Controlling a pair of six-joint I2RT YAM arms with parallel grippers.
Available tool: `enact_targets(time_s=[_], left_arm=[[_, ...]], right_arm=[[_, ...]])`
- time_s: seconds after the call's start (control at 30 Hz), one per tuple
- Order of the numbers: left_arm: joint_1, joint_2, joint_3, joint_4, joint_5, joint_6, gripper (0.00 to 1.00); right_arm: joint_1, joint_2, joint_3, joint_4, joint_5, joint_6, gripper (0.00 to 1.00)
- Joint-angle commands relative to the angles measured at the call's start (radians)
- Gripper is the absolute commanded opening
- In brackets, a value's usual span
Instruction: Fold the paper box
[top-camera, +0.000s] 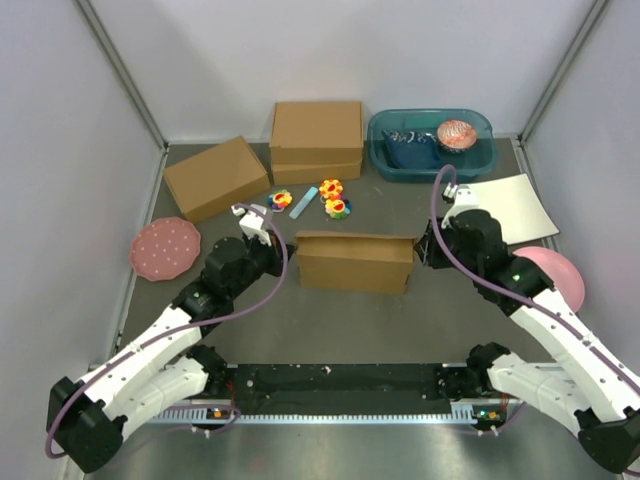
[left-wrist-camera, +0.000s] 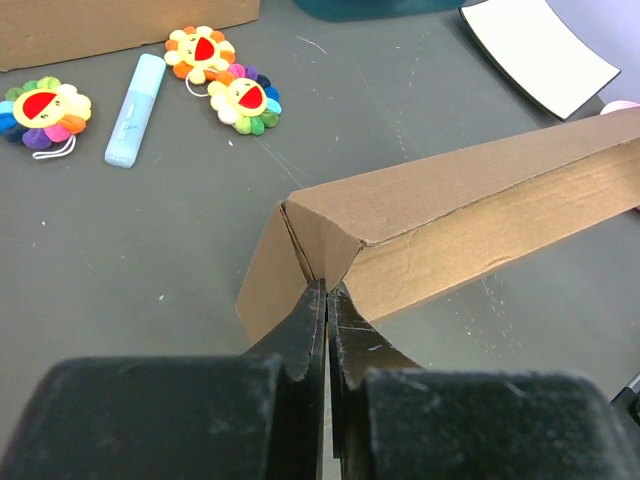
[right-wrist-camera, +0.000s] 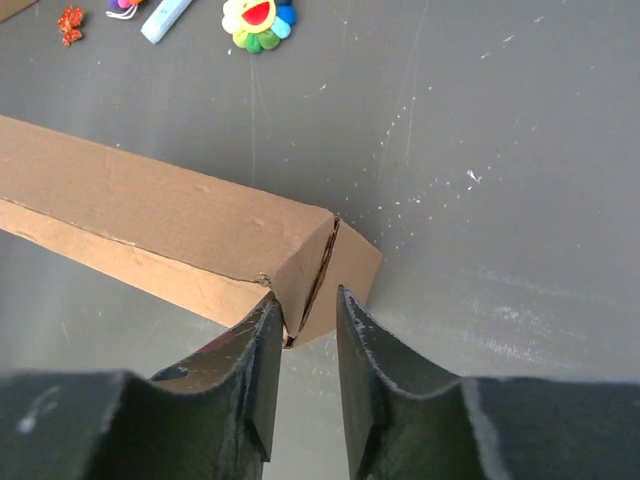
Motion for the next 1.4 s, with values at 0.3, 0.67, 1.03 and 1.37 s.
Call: enact_targets(time_s=[0.3, 0.67, 1.03, 1.37], left_arm=[[-0.009, 0.033, -0.016, -0.075, 0.025, 0.004, 0.00], [-0.007, 0.037, -0.011, -0.069, 0.032, -0.004, 0.00], [-0.007, -0.050, 0.046, -0.117, 0.008, 0.029, 0.29], [-0.009, -0.017, 0.130, -0.104, 0.028, 0.039, 0.36]], right_arm=[[0.014, -0.043, -0.040, 0.079, 0.010, -0.015, 0.00], [0.014, -0.114, -0.197, 0.078, -0.006, 0.054, 0.00], [0.015, -0.092, -0.175, 0.071, 0.002, 0.057, 0.00], [0.015, -0.088, -0.175, 0.070, -0.007, 0.057, 0.00]])
